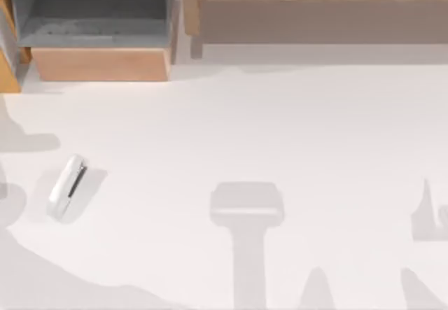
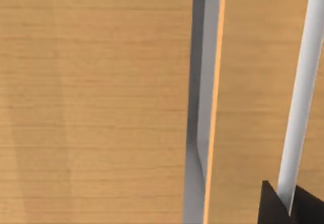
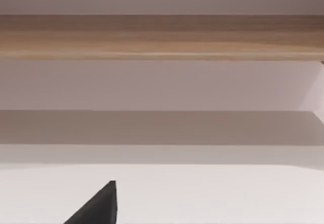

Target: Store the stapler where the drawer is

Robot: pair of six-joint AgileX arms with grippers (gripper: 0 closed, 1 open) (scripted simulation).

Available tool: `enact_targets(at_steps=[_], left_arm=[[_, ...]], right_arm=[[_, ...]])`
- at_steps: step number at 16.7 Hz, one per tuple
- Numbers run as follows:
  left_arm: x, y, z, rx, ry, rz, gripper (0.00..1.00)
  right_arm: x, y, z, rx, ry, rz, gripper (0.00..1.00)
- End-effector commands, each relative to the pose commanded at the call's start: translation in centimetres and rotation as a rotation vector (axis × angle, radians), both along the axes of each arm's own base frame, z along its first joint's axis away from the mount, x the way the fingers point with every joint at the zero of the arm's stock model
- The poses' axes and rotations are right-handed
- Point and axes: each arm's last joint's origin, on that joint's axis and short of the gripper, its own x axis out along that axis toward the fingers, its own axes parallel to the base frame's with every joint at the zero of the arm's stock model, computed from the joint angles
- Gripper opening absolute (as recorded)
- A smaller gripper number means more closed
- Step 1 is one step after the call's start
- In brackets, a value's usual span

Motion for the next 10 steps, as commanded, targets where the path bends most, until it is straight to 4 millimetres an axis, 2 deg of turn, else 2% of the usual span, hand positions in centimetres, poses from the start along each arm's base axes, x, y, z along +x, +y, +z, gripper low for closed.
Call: enact_targets(at_steps=[4,10], left_arm=[[-0.3,-0.1,-0.1,0.0,0.001,-0.004,0.0],[-5.6,-0.1,-0.3,-0.008,0.011,-0.005,0.0]], right_arm=[[0.0,0.0,0.0,0.0,0.0,0.0,1.0],[0.0,0.0,0.0,0.0,0.0,0.0,1.0]])
